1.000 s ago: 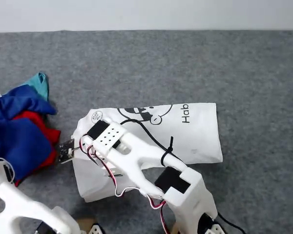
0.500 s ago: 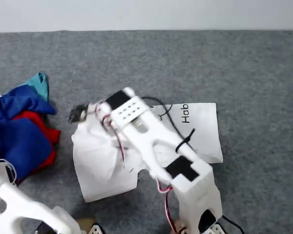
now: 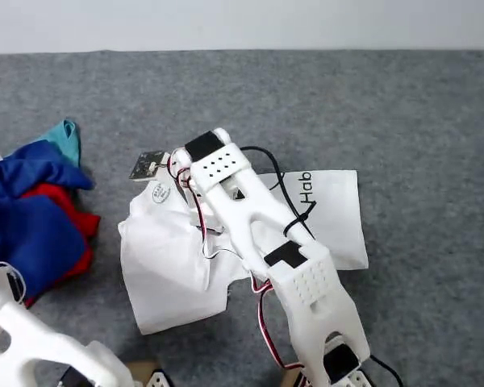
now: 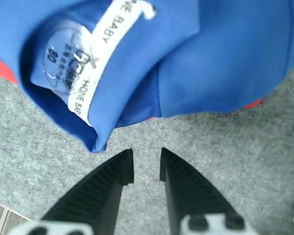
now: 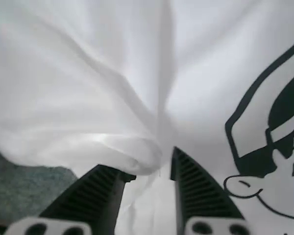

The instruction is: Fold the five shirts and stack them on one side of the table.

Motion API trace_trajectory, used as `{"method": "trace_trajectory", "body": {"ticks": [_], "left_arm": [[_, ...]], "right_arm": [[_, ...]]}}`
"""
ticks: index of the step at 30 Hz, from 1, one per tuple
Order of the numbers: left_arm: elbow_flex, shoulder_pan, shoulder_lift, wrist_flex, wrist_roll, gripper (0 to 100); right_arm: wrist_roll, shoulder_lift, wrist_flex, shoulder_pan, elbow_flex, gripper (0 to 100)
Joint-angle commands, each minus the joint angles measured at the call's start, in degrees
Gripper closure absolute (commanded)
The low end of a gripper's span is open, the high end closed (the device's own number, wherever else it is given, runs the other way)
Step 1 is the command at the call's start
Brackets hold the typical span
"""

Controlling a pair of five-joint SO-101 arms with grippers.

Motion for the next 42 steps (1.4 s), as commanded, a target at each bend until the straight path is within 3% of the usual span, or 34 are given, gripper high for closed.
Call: {"method": "trace_trajectory", "body": {"ticks": [1, 7, 16, 29, 42], "left_arm": [[-0.3, 0.2, -1.0, -1.8, 0.4, 90], [-0.3, 0.2, -1.0, -2.9, 0.1, 90], [-0.3, 0.2, -1.0, -4.7, 0.1, 90], [-0.2, 0.2, -1.0, -5.5, 0.1, 90], [-0.3, 0.2, -0.9, -7.6, 0.1, 90]], "right_arm": [[0.6, -0.7, 4.3, 0.3, -4.2, 84.5], [4.8, -7.3, 4.3, -0.7, -1.3, 84.5], [9.9, -21.2, 3.9, -7.6, 18.1, 84.5], [7.7, -21.5, -5.1, -19.3, 28.0, 84.5], [7.8, -25.5, -0.8, -6.4, 27.8, 84.6]]}}
